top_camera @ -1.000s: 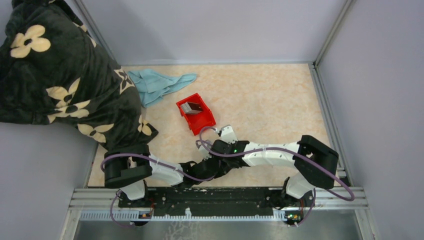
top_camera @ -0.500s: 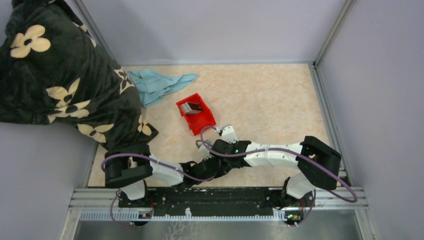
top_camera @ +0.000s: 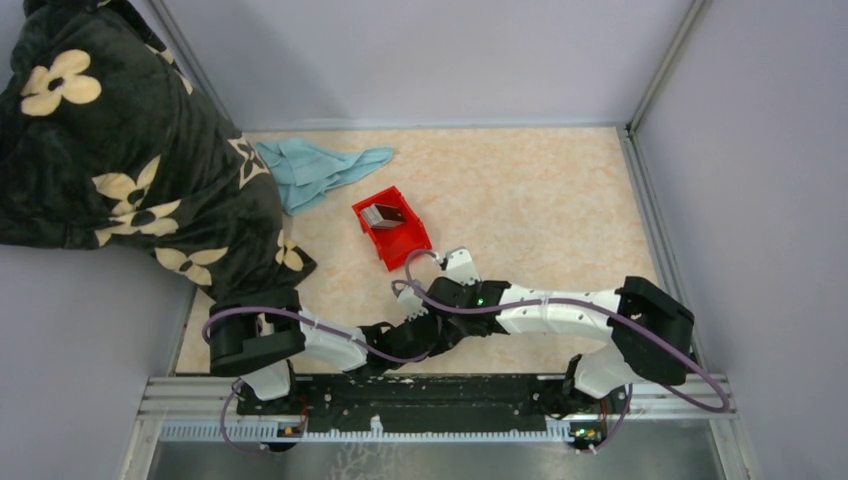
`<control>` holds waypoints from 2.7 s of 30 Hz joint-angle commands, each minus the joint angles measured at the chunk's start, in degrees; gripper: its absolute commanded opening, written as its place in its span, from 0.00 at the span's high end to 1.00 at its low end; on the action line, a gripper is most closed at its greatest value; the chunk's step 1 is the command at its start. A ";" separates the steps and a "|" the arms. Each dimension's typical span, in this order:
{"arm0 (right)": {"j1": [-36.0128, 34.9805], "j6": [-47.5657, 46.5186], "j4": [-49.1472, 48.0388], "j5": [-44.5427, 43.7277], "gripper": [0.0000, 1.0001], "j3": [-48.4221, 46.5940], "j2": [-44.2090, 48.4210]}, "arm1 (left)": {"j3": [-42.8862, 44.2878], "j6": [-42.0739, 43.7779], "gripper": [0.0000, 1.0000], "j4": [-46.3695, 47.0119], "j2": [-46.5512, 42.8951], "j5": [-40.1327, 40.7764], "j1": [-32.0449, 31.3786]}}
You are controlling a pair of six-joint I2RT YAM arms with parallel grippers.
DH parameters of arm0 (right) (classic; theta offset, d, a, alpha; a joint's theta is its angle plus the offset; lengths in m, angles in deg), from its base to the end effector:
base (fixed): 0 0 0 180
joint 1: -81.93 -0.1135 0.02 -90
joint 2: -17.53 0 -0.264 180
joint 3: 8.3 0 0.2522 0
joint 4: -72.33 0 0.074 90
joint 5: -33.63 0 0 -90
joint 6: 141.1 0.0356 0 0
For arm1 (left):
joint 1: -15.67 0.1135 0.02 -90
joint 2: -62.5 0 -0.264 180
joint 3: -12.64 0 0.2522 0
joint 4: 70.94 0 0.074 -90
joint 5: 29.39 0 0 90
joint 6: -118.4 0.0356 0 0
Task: Put the credit cards into the card holder
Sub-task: Close the card holder at the center of the board.
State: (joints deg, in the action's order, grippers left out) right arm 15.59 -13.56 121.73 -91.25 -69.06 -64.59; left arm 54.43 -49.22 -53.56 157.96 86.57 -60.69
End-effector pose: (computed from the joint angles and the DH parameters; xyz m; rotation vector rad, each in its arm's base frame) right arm 0.1201 0.2233 0.1857 -0.4847 2.4144 -0.1481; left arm 0.0812 -0.2684 0.1104 -0.2955 2.3111 -1.0216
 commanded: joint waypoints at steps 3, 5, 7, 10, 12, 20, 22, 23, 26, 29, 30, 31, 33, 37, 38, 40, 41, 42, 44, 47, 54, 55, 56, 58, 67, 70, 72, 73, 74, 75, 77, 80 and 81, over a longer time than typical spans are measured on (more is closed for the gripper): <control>-0.47 1.78 1.02 -3.88 0.86 -2.57 4.34 | -2.46 2.10 0.65 -14.12 3.39 -0.82 0.32; -0.37 2.66 0.89 -5.53 0.87 -2.04 5.35 | -2.37 2.31 0.65 -14.30 3.39 -0.82 0.31; -0.02 3.29 0.59 -6.61 0.90 -1.51 5.97 | -2.32 2.30 0.65 -14.41 3.37 -0.82 0.33; 1.26 3.40 -0.21 -6.70 0.98 -0.68 5.95 | -2.35 2.26 0.65 -14.52 3.34 -0.82 0.33; 2.06 3.33 -0.95 -6.50 1.00 -0.19 5.69 | -2.41 2.30 0.65 -14.61 3.41 -0.82 0.33; 4.80 4.38 -3.78 -5.23 1.00 2.43 7.59 | -2.52 2.25 0.65 -14.74 3.39 -0.89 0.33; 5.39 4.53 -4.54 -4.43 1.00 3.22 8.01 | -2.45 2.19 0.65 -14.79 3.42 -0.91 0.29; 5.64 4.63 -4.86 -4.11 1.00 3.62 7.99 | -2.41 2.21 0.65 -14.72 3.50 -0.91 0.31; 6.02 4.53 -6.98 -1.69 1.00 4.95 7.05 | -2.31 2.20 0.65 -14.70 3.72 -0.91 0.33; 6.03 4.78 -9.77 1.66 1.00 6.17 4.84 | -2.24 2.19 0.65 -14.70 3.94 -1.00 0.32; 5.97 4.82 -10.73 2.61 1.00 6.67 4.16 | -2.16 2.17 0.65 -14.70 3.94 -1.00 0.32; 6.01 4.81 -11.69 3.53 1.00 7.33 3.68 | -2.13 2.09 0.65 -14.70 3.94 -0.99 0.29; 5.95 5.35 -12.92 4.88 1.00 8.50 3.24 | -2.24 2.12 0.65 -14.70 4.10 -0.99 0.32; 5.96 6.65 -13.13 5.48 1.00 10.09 2.94 | -2.16 2.01 0.65 -14.32 4.50 -1.23 0.33; 5.96 6.79 -13.07 5.40 1.00 10.31 3.06 | -2.19 2.04 0.65 -14.27 4.62 -1.30 0.33; 5.91 6.93 -13.14 5.42 1.00 10.52 3.53 | -2.19 1.95 0.65 -14.09 4.71 -1.35 0.28; 5.96 7.00 -12.97 5.35 1.00 10.48 3.69 | -2.15 1.95 0.65 -14.08 4.73 -1.41 0.33; 5.95 7.02 -12.59 4.95 1.00 10.29 3.85 | -2.19 1.91 0.65 -14.08 4.69 -1.35 0.30; 5.63 7.18 -11.62 3.60 1.00 9.65 4.31 | -2.19 1.82 0.66 -14.06 4.73 -1.35 0.33; 5.03 7.24 -10.41 0.96 1.00 8.85 5.87 | -2.19 1.78 0.66 -14.01 4.81 -1.43 0.28; 4.72 6.76 -7.77 -1.29 1.00 7.20 7.65 | -1.94 1.77 0.66 -13.91 5.08 -1.61 0.33; 4.52 6.82 -7.58 -1.34 1.00 7.23 7.80 | -1.99 1.73 0.66 -13.91 5.09 -1.61 0.31; 4.37 6.95 -7.49 -1.47 1.00 7.19 7.87 | -2.09 1.68 0.66 -13.91 5.06 -1.61 0.31; 3.81 7.19 -7.14 -2.17 1.00 7.10 8.23 | -2.08 1.66 0.66 -13.90 5.05 -1.61 0.33; 2.98 7.37 -6.00 -4.44 1.00 6.16 9.62 | -2.06 1.56 0.66 -13.83 5.11 -1.63 0.29; 2.90 7.29 -5.46 -5.29 1.00 5.83 10.49 | -2.09 1.60 0.66 -13.73 5.26 -1.70 0.33; 2.89 7.13 -5.19 -5.83 1.00 5.65 11.18 | -2.06 1.58 0.66 -13.73 5.24 -1.65 0.33; 2.87 7.03 -5.03 -6.10 1.00 5.57 11.69 | -2.05 1.59 0.66 -13.73 5.16 -1.62 0.29; 2.89 7.02 -4.86 -6.27 1.00 5.53 12.07 | -2.10 1.60 0.66 -13.73 5.24 -1.61 0.30; 2.89 7.02 -4.73 -6.48 1.00 5.44 12.41 | -2.08 1.59 0.66 -13.73 5.22 -1.61 0.33; 2.89 6.93 -4.57 -6.83 1.00 5.35 13.06 | -2.10 1.54 0.66 -13.73 5.26 -1.70 0.33; 2.87 7.02 -4.56 -6.61 1.00 5.47 13.42 | -2.11 1.60 0.66 -13.73 5.24 -1.70 0.28; 2.84 7.06 -4.79 -6.30 1.00 5.63 13.22 | -2.06 1.60 0.66 -13.69 5.24 -1.70 0.31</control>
State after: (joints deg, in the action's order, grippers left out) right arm 18.98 -6.96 117.16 -96.05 -60.87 -52.77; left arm 54.98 -49.64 -52.91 158.94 86.52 -60.69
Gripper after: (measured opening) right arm 0.005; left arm 0.342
